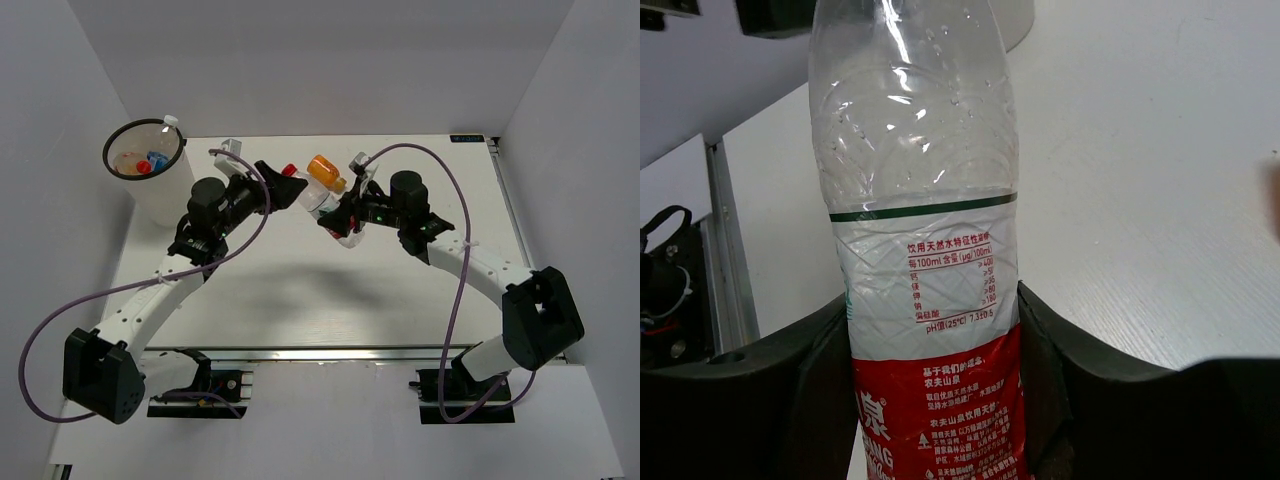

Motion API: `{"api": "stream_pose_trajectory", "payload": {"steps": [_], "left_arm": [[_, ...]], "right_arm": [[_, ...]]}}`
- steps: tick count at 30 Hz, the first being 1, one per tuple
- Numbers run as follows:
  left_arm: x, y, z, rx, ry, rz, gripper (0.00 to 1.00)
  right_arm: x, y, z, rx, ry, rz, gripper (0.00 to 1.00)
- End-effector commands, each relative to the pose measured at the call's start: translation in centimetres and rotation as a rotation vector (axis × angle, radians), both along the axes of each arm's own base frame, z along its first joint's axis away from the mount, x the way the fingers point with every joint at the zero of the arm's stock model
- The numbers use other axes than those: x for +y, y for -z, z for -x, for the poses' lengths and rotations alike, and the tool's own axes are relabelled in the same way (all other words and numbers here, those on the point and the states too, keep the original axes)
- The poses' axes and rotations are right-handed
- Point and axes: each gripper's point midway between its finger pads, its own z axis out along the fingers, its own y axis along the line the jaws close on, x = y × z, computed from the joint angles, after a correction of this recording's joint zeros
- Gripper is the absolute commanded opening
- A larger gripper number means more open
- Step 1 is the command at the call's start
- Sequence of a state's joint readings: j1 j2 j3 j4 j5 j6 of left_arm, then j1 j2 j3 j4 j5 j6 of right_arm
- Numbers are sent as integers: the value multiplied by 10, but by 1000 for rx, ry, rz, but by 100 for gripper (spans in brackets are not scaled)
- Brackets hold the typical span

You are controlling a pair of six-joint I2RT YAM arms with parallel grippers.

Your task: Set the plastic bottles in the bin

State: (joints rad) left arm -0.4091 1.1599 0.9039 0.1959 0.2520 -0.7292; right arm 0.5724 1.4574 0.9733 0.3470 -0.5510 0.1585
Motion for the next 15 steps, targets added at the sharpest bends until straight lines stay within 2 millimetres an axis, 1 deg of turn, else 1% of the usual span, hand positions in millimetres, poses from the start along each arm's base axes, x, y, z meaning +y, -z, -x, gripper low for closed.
{"api": "stream_pose_trajectory", "payload": {"steps": [1, 2, 4, 7, 8, 9, 10, 11, 12, 13, 14, 15], "left_arm": [[-14, -4, 0, -20, 62, 16, 98], [-9, 4, -7, 6, 14, -6, 98], [-7, 8, -14, 13, -18, -32, 98], [-13, 13, -17, 11, 2, -32, 97], [-17, 12, -17, -7, 25, -23, 87], [-19, 12, -17, -6, 34, -14, 80], [-21, 14, -16, -4, 45, -11, 70], [-23, 15, -17, -7, 52, -8, 53], [-25, 17, -17, 1, 61, -7, 44], [-26, 18, -18, 4, 65, -6, 37], [-27, 19, -17, 4, 69, -8, 26], [-26, 17, -19, 0, 63, -8, 19]], "right_arm": [[13, -38, 6, -73, -76, -81, 21], [14, -40, 9, -82, -89, -92, 22], [16, -44, 15, -100, -114, -105, 22], [21, -42, 23, -108, -178, -94, 26], [22, -38, 23, -107, -186, -85, 26], [24, -36, 24, -105, -196, -80, 26], [25, -32, 24, -96, -195, -74, 28], [25, -31, 23, -92, -187, -70, 30], [25, -28, 21, -90, -185, -62, 32], [24, -26, 18, -83, -167, -54, 39], [24, -25, 16, -80, -158, -50, 40], [24, -24, 15, -81, -152, -47, 42]]}}
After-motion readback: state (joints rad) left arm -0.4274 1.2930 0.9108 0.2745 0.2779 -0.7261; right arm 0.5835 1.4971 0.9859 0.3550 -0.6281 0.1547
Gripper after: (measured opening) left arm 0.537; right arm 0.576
